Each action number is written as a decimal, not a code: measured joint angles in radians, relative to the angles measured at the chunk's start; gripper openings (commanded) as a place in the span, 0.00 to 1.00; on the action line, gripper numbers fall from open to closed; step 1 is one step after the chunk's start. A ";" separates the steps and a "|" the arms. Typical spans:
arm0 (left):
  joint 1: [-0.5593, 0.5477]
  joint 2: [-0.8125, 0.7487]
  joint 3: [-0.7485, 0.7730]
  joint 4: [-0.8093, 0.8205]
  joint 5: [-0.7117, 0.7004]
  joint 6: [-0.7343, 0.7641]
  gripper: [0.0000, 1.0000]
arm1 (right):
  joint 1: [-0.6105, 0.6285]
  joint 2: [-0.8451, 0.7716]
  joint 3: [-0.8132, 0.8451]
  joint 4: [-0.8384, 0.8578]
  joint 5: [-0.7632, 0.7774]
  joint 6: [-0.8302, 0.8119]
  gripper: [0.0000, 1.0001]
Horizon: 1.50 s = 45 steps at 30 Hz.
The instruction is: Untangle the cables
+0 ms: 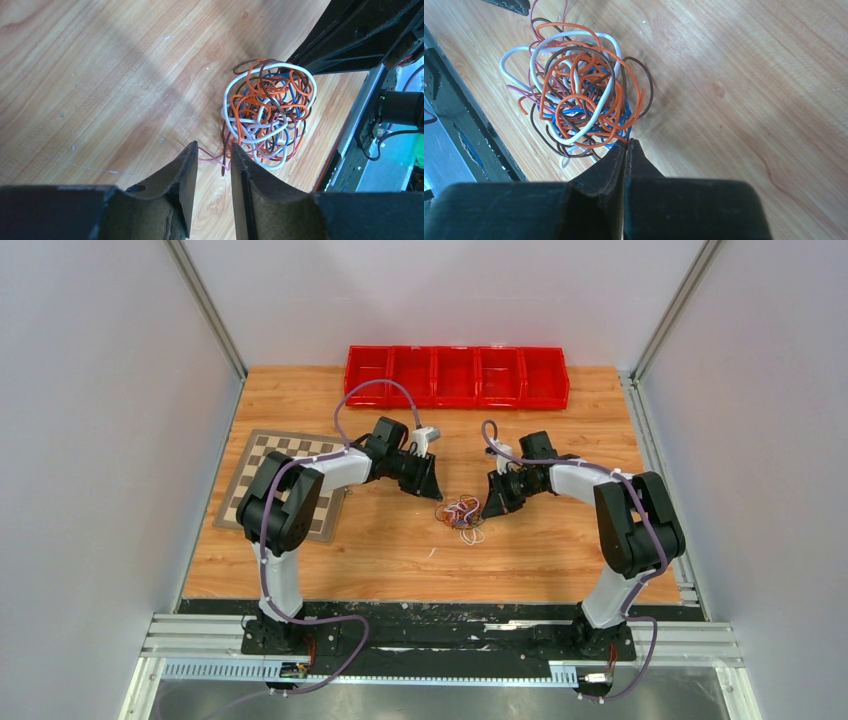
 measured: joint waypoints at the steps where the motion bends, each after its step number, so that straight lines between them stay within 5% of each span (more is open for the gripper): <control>1: 0.000 0.000 0.000 -0.002 0.000 0.000 0.43 | 0.000 0.000 0.000 0.000 0.001 0.000 0.00; 12: 0.000 0.034 0.000 -0.005 0.008 -0.031 0.36 | 0.000 0.000 0.002 0.000 0.004 0.000 0.00; 20: 0.000 0.050 0.000 -0.006 0.022 -0.063 0.02 | 0.000 0.000 0.003 0.000 0.021 0.000 0.00; 28: 0.039 0.000 -0.021 -0.066 -0.020 -0.051 0.00 | -0.021 -0.021 0.003 -0.026 0.173 -0.014 0.00; 37: 0.235 -0.237 -0.134 -0.225 -0.122 0.052 0.00 | -0.129 -0.191 -0.006 -0.079 0.393 -0.083 0.00; 45: 0.508 -0.402 -0.165 -0.375 -0.203 0.177 0.00 | -0.411 -0.260 -0.019 -0.134 0.504 -0.222 0.00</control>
